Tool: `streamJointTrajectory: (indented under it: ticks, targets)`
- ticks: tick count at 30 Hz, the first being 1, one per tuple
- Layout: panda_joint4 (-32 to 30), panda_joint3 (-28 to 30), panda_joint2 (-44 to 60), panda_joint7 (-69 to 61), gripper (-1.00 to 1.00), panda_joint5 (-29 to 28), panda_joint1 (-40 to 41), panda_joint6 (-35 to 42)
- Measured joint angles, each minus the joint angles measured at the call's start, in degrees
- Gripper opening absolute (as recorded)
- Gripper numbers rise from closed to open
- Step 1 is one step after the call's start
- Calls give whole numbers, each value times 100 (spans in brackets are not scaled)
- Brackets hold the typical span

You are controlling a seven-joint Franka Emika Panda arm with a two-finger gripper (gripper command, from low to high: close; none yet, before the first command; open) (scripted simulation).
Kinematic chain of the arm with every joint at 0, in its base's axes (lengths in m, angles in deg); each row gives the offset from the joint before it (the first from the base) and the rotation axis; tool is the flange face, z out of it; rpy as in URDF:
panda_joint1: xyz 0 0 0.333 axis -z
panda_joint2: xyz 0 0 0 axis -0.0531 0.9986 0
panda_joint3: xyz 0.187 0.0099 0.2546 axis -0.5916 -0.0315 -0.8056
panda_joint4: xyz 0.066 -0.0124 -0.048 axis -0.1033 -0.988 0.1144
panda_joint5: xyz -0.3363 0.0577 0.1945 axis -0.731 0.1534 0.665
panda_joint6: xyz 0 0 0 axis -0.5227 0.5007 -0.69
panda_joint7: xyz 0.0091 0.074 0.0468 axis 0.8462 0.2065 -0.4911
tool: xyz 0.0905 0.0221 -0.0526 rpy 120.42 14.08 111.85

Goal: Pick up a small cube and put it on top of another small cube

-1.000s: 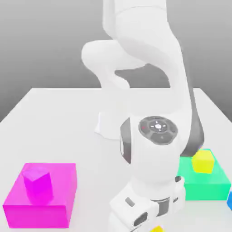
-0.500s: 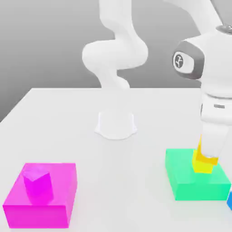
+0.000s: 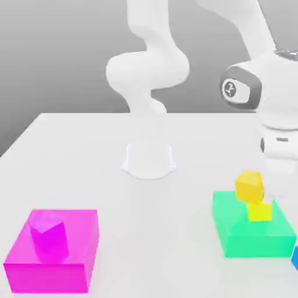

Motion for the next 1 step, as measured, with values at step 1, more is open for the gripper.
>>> streamJointTrajectory:
  ticks: [1]
  targets:
    - [39,13,-191,-36,100,48,-14,228]
